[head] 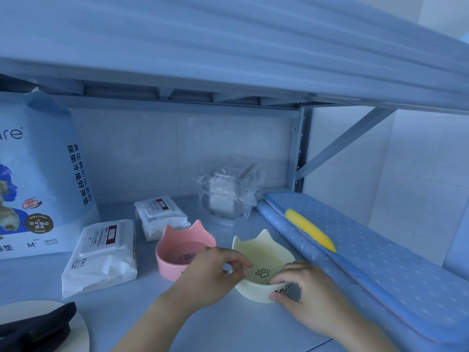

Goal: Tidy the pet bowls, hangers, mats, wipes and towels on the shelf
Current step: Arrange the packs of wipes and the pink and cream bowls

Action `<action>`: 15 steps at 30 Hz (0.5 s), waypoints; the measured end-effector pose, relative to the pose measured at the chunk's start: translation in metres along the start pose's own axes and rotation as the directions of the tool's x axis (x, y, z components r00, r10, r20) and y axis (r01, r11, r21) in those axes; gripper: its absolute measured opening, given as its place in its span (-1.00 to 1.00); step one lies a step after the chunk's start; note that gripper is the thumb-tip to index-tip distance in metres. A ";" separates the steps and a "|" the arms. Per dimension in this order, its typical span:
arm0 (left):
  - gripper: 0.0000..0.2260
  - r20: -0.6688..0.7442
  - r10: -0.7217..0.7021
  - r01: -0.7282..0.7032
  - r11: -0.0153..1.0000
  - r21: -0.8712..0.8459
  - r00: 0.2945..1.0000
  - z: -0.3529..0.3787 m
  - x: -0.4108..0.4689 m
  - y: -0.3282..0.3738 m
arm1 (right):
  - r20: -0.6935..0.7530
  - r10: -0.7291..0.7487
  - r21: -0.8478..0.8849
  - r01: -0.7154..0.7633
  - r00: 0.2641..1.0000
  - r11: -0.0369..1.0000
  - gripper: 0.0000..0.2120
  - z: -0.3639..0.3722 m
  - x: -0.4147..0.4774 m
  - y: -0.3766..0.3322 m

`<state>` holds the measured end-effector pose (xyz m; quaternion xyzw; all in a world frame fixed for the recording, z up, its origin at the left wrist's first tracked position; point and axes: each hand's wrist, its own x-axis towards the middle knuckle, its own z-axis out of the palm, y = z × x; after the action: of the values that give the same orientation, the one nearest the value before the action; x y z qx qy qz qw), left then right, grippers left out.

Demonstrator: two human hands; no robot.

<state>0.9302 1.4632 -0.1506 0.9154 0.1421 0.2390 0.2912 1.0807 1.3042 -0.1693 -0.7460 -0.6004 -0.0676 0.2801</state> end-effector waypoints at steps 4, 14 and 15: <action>-0.82 0.011 -0.002 0.002 1.000 -0.007 1.000 -0.002 -0.001 0.001 | 0.096 -0.016 0.009 0.015 0.995 1.000 -0.86 -0.008 0.001 -0.007; -0.85 -0.224 0.055 -0.048 0.998 0.036 0.973 -0.017 0.001 -0.003 | 0.168 -0.033 -0.011 0.035 0.985 0.999 -0.91 -0.071 0.048 -0.014; -0.85 -0.272 0.051 -0.031 0.997 0.077 0.961 -0.021 0.001 -0.004 | 0.184 -0.030 -0.031 0.036 0.983 0.999 -0.92 -0.077 0.057 -0.016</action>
<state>0.9192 1.4765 -0.1376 0.8863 0.1702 0.3638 0.2305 1.0991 1.3169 -0.0751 -0.7436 -0.6348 -0.0136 0.2097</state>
